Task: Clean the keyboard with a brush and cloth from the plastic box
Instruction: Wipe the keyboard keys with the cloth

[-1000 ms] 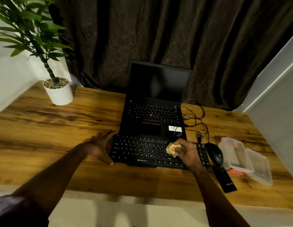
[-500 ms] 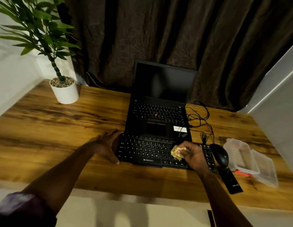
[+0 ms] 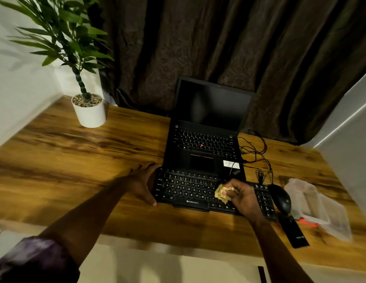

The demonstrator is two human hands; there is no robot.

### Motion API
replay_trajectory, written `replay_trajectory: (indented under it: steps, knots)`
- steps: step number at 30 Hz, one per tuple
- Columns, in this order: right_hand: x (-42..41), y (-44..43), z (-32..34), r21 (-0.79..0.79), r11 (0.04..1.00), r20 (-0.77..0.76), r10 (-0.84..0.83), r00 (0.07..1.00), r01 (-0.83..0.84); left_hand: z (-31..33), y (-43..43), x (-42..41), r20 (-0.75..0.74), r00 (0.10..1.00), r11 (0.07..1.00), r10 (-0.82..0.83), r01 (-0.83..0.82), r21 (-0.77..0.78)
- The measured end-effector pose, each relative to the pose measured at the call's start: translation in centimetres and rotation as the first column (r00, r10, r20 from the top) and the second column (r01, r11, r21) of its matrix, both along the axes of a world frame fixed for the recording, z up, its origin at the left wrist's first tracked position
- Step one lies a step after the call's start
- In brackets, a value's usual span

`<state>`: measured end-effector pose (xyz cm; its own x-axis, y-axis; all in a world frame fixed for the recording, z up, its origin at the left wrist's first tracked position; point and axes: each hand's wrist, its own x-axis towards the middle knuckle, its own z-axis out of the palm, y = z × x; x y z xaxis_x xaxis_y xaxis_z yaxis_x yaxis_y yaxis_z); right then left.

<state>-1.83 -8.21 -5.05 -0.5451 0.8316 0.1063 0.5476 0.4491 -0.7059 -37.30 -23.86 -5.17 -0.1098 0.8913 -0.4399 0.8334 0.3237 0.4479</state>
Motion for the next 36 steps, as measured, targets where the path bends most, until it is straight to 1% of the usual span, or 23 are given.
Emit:
replay_trajectory:
  steps: [3, 7, 10, 15, 18, 23, 26, 28, 30, 32, 36]
  knots:
    - [-2.3, -1.0, -0.1, -0.020, 1.000, -0.008, 0.016, 1.000, -0.016, -0.3, 0.1, -0.2, 0.015, 1.000, 1.000, -0.003, 0.003, 0.013]
    - [-6.0, -2.5, 0.3, -0.018, 0.997, -0.002, 0.078, 0.997, -0.078, -0.3, 0.1, 0.0, 0.004, 1.000, 1.000, 0.008, -0.008, 0.030]
    - [-6.6, -2.7, 0.5, -0.038, 0.993, 0.010, 0.110, 0.994, -0.110, -0.2, 0.1, 0.1, 0.005, 1.000, 0.999, 0.014, -0.014, 0.033]
    - [-4.8, -2.0, 0.9, -0.083, 0.996, 0.015, 0.046, 0.999, -0.044, 0.0, 0.0, 0.2, -0.017, 1.000, 0.999, 0.010, -0.009, 0.039]
    - [-4.9, -2.2, 0.9, -0.058, 0.998, 0.026, 0.042, 0.999, -0.040, 0.0, -0.1, 0.3, -0.015, 1.000, 0.998, 0.012, -0.012, 0.054]
    - [-8.8, -3.4, 0.3, -0.044, 0.991, 0.031, 0.129, 0.991, -0.127, 0.0, 0.0, 0.3, -0.022, 1.000, 0.998, 0.014, -0.012, 0.062]
    - [-11.1, -4.0, 0.4, -0.037, 0.983, 0.035, 0.183, 0.983, -0.182, 0.1, 0.0, 0.4, 0.010, 1.000, 0.998, 0.020, -0.021, 0.058]
    - [-11.2, -3.9, 0.4, -0.037, 0.979, 0.044, 0.202, 0.978, -0.201, 0.0, -0.1, 0.3, 0.027, 0.999, 0.998, 0.022, -0.024, 0.061]
    - [-9.9, -3.3, 0.6, -0.039, 0.981, 0.059, 0.191, 0.980, -0.189, -0.1, -0.1, 0.2, 0.024, 1.000, 0.998, 0.009, -0.011, 0.067]
    - [-8.2, -2.9, 0.6, -0.049, 0.989, 0.074, 0.142, 0.987, -0.139, -0.3, 0.0, 0.1, 0.016, 1.000, 0.998, -0.003, 0.002, 0.066]
    - [-7.7, -3.1, 0.6, -0.073, 0.994, 0.046, 0.086, 0.995, -0.083, -0.5, 0.1, 0.0, 0.009, 1.000, 0.998, 0.002, -0.002, 0.060]
